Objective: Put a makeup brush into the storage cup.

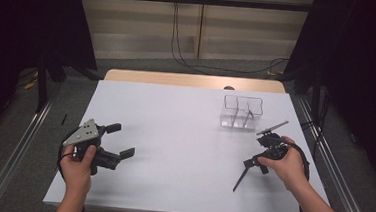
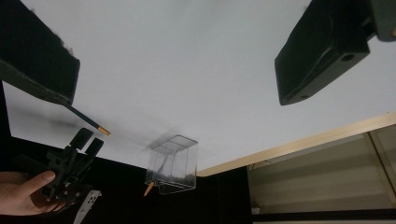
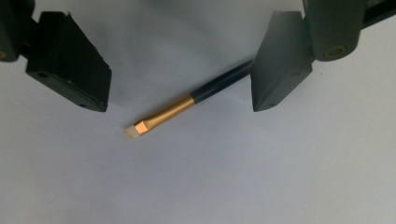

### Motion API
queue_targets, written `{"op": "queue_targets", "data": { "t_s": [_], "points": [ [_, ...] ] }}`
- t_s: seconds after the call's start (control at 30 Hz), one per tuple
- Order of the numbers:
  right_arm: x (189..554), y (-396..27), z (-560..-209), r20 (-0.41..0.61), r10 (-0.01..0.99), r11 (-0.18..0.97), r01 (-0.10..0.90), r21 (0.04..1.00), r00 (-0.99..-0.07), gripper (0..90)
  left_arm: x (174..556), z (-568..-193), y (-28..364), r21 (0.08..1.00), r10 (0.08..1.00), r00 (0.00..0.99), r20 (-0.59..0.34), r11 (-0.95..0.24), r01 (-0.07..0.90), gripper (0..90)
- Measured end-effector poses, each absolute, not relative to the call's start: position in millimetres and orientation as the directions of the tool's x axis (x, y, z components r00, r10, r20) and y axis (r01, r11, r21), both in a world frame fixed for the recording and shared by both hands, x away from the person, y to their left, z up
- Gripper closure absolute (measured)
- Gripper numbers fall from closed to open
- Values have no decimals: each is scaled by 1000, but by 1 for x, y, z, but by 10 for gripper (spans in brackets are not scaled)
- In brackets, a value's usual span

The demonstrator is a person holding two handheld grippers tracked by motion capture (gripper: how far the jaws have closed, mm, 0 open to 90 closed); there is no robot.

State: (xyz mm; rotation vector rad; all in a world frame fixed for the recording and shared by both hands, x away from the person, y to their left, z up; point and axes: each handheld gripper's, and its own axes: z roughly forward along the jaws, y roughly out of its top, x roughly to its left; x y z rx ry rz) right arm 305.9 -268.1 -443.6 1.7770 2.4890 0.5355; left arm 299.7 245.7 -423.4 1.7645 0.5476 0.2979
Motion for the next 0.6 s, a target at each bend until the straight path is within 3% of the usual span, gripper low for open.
{"op": "queue_targets", "data": {
  "t_s": [0.37, 0.6],
  "points": [
    [302, -265, -443, 174, 918, 295, 907, 300, -356, 224, 299, -422, 247, 962, 511, 856, -81, -184, 201, 0],
    [286, -271, -442, 237, 888, 275, 870, 409, -393, 145, 299, -422, 248, 963, 515, 854, -75, -185, 196, 0]
  ]
}}
